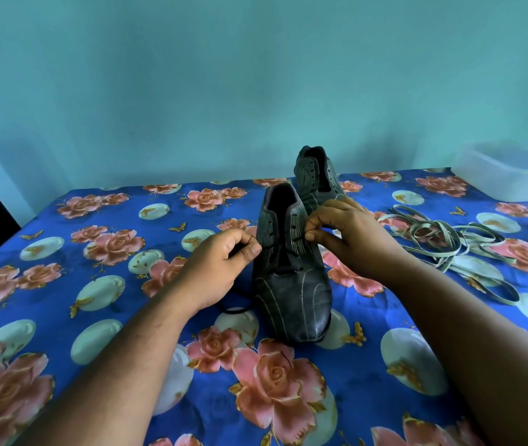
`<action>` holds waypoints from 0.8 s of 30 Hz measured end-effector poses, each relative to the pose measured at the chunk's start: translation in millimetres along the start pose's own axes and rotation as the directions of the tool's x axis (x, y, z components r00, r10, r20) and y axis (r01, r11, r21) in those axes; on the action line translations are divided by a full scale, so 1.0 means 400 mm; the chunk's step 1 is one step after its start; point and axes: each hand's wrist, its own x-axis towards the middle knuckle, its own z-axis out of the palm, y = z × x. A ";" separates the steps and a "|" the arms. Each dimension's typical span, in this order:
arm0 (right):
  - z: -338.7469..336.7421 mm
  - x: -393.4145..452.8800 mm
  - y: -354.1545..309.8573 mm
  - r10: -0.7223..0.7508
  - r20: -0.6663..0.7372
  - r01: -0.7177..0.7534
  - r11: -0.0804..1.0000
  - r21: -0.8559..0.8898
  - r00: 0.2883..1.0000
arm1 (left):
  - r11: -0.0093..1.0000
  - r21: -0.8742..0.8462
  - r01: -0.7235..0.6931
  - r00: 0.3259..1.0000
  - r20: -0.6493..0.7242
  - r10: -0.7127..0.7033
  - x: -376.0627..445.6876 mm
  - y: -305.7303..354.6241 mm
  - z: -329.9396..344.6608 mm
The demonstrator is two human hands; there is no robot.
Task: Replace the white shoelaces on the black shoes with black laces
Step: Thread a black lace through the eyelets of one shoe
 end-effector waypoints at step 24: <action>0.002 -0.007 -0.006 0.364 0.261 -0.407 0.904 0.132 0.894 | 0.980 -0.165 0.112 0.982 -0.130 -0.134 0.000 0.000 0.016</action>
